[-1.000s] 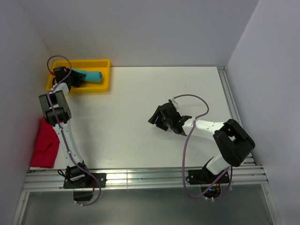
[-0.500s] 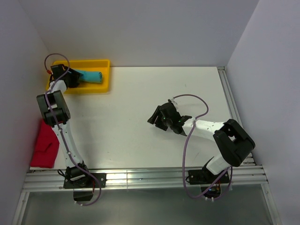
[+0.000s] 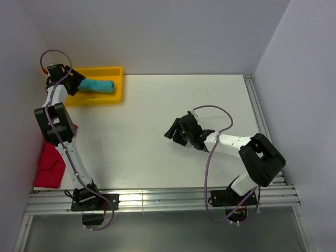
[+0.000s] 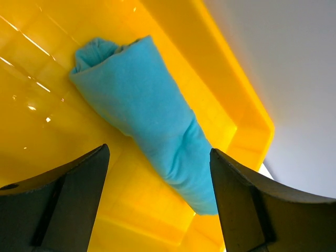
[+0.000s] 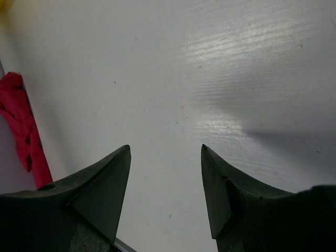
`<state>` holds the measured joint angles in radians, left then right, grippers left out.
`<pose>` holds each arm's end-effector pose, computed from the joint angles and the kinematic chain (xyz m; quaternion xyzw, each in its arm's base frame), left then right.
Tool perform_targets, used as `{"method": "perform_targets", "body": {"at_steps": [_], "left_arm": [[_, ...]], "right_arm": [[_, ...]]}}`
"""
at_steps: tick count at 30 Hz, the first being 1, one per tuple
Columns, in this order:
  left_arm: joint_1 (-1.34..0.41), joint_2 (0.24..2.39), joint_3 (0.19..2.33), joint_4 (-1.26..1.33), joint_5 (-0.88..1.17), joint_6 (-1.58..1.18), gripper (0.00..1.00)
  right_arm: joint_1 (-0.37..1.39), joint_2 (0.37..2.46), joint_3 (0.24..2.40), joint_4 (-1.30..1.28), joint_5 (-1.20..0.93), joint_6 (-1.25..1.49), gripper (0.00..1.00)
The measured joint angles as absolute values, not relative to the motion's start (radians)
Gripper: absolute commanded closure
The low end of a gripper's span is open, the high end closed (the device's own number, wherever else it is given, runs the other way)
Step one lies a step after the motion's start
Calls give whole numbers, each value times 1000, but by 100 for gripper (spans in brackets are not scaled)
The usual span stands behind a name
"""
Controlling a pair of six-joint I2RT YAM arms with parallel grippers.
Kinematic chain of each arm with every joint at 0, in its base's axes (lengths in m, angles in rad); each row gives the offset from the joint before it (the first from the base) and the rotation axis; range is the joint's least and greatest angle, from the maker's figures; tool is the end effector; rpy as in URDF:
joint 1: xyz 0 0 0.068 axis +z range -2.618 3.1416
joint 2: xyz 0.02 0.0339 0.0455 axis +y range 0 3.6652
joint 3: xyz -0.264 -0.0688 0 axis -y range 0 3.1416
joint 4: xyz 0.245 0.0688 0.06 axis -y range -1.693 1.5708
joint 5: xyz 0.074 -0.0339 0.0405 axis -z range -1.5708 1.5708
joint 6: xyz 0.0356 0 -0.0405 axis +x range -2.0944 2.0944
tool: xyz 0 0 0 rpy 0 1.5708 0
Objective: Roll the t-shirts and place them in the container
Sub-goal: Place the rolled tshirt into the container
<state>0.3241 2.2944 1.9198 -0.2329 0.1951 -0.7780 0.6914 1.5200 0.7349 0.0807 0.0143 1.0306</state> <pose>0.5086 0.1636 0.2154 -0.4234 0.7751 -0.1878 0.4298 0.2359 0.1946 0.1754 0.1562 0.8941 0.3142 0.2785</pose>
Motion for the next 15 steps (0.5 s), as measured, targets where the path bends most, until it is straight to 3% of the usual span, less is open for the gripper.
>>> {"method": "perform_targets", "body": {"at_steps": [7, 15], "left_arm": [[327, 2153, 1875, -249, 172, -672, 20], [262, 1811, 1586, -236, 257, -382, 21]], "right_arm": [[691, 1509, 735, 80, 17, 1027, 37], [691, 1427, 787, 13, 62, 978, 35]]}}
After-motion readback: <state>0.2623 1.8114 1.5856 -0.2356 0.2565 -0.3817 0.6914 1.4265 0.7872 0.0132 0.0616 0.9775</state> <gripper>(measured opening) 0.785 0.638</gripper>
